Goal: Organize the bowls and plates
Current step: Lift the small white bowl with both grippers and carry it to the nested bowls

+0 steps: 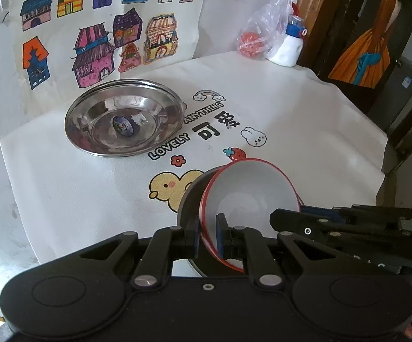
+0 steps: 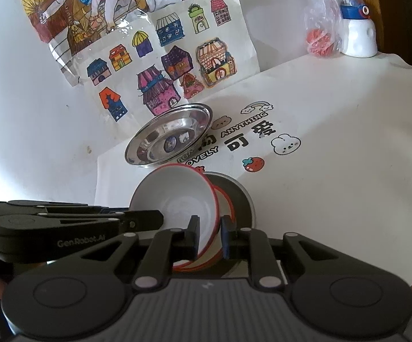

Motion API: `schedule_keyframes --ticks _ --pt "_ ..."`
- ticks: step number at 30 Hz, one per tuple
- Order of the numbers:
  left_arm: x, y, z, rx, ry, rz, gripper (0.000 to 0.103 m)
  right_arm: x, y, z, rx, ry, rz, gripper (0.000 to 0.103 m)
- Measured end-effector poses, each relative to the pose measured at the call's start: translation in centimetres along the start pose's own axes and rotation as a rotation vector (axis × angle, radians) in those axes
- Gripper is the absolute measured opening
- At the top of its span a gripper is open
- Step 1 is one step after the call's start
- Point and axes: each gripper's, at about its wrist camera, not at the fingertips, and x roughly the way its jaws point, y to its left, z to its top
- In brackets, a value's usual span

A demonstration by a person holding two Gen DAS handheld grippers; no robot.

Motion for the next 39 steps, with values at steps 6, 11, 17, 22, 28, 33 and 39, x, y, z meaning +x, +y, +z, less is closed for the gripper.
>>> schedule_keyframes --ticks 6,11,17,22,28,33,39 --pt "0.16 -0.19 0.0 0.012 0.008 0.009 0.011 0.04 0.0 0.06 -0.001 0.002 0.003 0.02" --pt "0.43 -0.22 0.04 0.014 0.015 0.012 0.012 0.03 0.05 0.03 -0.003 -0.002 0.001 0.02" --pt "0.57 -0.25 0.21 0.018 0.021 0.015 0.013 0.05 0.05 0.03 -0.002 -0.002 0.0 0.02" --pt "0.58 -0.28 0.22 0.02 0.022 0.015 0.013 0.06 0.08 0.06 -0.004 0.0 0.004 0.024" --pt "0.58 -0.27 0.24 0.021 0.022 0.015 0.013 0.05 0.41 0.19 -0.024 0.004 -0.002 0.027" --pt "0.68 -0.29 0.26 0.024 0.024 0.018 0.013 -0.02 0.42 0.29 -0.023 0.001 -0.003 0.03" --pt "0.86 -0.26 0.23 0.022 0.026 0.014 0.013 -0.13 0.07 0.39 -0.011 0.001 -0.001 0.033"
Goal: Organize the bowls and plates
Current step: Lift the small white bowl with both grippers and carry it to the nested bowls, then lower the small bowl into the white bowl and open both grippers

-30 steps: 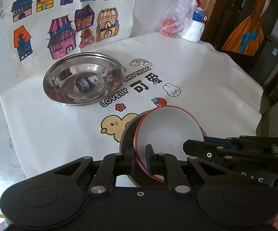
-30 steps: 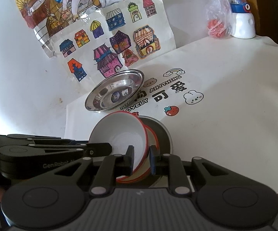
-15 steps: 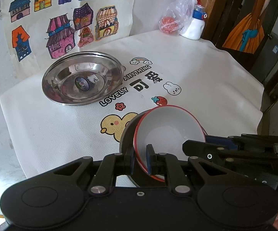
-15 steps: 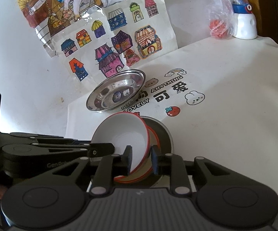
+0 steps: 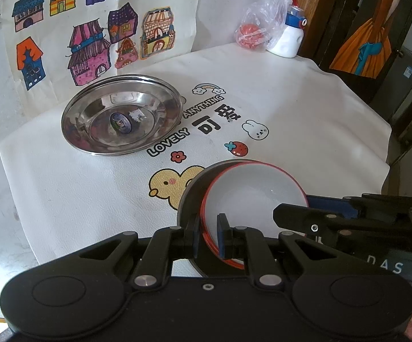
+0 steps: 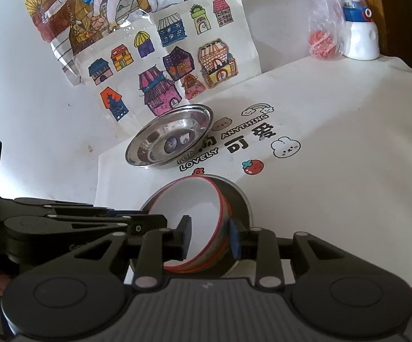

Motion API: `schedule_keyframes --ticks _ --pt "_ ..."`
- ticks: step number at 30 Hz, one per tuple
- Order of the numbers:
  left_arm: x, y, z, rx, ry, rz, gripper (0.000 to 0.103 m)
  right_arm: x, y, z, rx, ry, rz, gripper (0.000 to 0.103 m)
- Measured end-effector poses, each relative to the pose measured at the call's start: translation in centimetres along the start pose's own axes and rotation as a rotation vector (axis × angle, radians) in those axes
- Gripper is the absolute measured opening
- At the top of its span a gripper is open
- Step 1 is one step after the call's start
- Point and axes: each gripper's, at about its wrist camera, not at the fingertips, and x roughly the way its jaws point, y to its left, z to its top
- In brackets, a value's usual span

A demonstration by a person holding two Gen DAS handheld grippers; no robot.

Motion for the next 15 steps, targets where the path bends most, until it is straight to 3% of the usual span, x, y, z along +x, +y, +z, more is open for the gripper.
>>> schedule_keyframes --ticks 11,15 --pt "-0.5 1.0 0.0 -0.052 -0.033 -0.029 0.019 -0.5 -0.6 -0.1 0.02 -0.01 0.038 0.039" --pt "-0.7 1.7 -0.1 -0.088 -0.053 -0.056 0.021 -0.9 -0.8 0.0 0.031 -0.024 0.061 0.051"
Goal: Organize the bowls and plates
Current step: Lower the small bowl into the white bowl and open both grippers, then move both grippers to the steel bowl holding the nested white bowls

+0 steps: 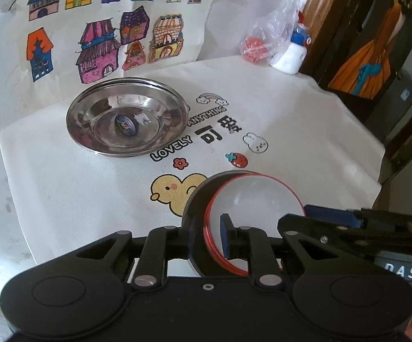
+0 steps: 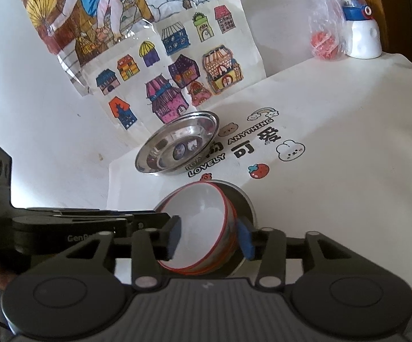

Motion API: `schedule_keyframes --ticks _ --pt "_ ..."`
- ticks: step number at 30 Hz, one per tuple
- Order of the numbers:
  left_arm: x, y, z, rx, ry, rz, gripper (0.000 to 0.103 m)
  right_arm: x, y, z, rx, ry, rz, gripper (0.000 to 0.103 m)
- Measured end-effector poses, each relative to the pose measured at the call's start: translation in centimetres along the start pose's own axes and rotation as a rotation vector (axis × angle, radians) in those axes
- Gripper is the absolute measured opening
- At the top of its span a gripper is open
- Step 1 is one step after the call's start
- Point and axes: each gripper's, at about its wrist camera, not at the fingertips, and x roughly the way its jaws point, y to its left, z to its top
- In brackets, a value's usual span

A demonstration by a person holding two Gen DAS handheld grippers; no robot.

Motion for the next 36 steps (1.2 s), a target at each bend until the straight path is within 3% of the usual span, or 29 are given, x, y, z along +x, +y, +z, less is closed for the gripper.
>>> schedule_keyframes --ticks 2,6,8,12,15,17,19,26,29,33,36 --pt "-0.1 0.5 0.0 -0.024 -0.013 -0.02 0.022 -0.2 0.0 0.1 -0.003 -0.002 0.008 0.055" --pt "-0.5 1.1 -0.1 -0.067 -0.05 -0.061 0.028 -1.0 0.2 0.2 -0.014 -0.031 0.016 0.072" --pt "-1.0 1.1 -0.2 -0.07 -0.077 -0.052 0.044 -1.5 0.3 0.4 -0.019 -0.05 0.015 0.082" --pt "-2.1 1.0 -0.3 -0.059 -0.143 -0.031 0.051 -2.3 0.3 0.6 -0.028 -0.076 0.028 0.092" --pt "-3.0 1.3 -0.4 -0.066 -0.181 -0.023 0.07 -2.9 0.2 0.7 -0.035 -0.087 0.042 0.1" --pt "-3.7 1.5 -0.7 -0.061 -0.222 0.004 0.092 -3.2 0.4 0.6 -0.059 -0.092 0.045 0.103" --pt "-4.4 1.8 -1.2 -0.058 -0.262 0.039 0.102 -3.7 0.5 0.1 -0.104 -0.107 0.04 0.103" --pt "-5.6 3.2 -3.0 -0.094 -0.336 0.128 0.102 -4.9 0.9 -1.8 -0.255 -0.204 -0.022 0.103" --pt "-5.8 3.2 -3.9 -0.087 -0.37 0.199 0.102 -5.3 0.8 -2.3 -0.272 -0.238 -0.069 0.103" --pt "-5.8 2.9 -5.1 -0.044 -0.422 0.298 0.102 -5.4 -0.2 -2.7 -0.266 -0.228 -0.143 0.103" --pt "-5.5 3.2 -5.8 -0.056 -0.423 0.311 0.102 -5.4 -1.5 -2.8 -0.241 -0.21 -0.189 0.103"
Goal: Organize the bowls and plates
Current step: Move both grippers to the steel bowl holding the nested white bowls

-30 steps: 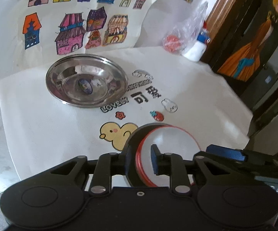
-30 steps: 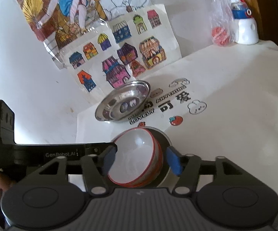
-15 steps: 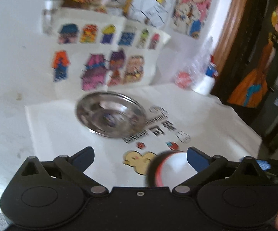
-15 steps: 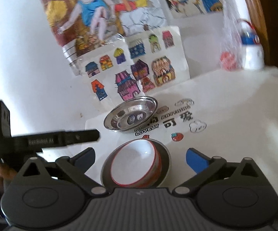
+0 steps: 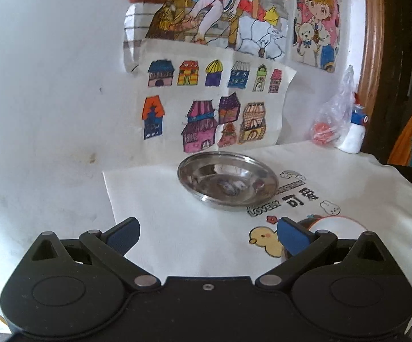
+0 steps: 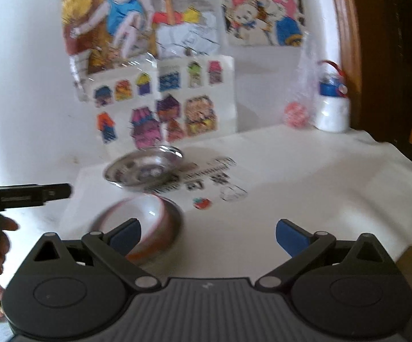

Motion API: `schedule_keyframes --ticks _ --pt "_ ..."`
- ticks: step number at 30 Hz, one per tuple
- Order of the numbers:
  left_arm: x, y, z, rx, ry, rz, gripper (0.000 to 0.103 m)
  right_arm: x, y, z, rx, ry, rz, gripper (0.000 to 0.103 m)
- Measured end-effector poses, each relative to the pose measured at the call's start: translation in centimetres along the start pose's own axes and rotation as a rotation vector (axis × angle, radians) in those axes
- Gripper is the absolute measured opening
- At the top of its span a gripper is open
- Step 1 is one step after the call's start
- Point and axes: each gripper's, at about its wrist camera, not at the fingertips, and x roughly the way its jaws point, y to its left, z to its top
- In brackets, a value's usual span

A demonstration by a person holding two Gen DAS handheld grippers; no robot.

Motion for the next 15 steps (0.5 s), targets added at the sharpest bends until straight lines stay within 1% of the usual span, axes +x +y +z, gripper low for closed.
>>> schedule_keyframes --ticks 4,8,12,15 --pt "0.5 0.5 -0.8 -0.05 0.036 -0.017 0.102 0.2 -1.1 -0.6 0.031 0.03 -0.026 0.103" --pt "0.9 0.7 -1.5 -0.044 0.065 -0.019 0.102 0.6 -1.2 -0.9 0.052 0.063 -0.023 0.103" --pt "0.9 0.9 -1.9 -0.047 0.076 -0.013 0.102 1.3 -0.9 -1.3 0.06 0.098 -0.018 0.103" --pt "1.0 1.1 -2.1 -0.057 0.086 0.001 0.102 1.6 -0.5 -1.4 0.059 0.118 -0.032 0.103"
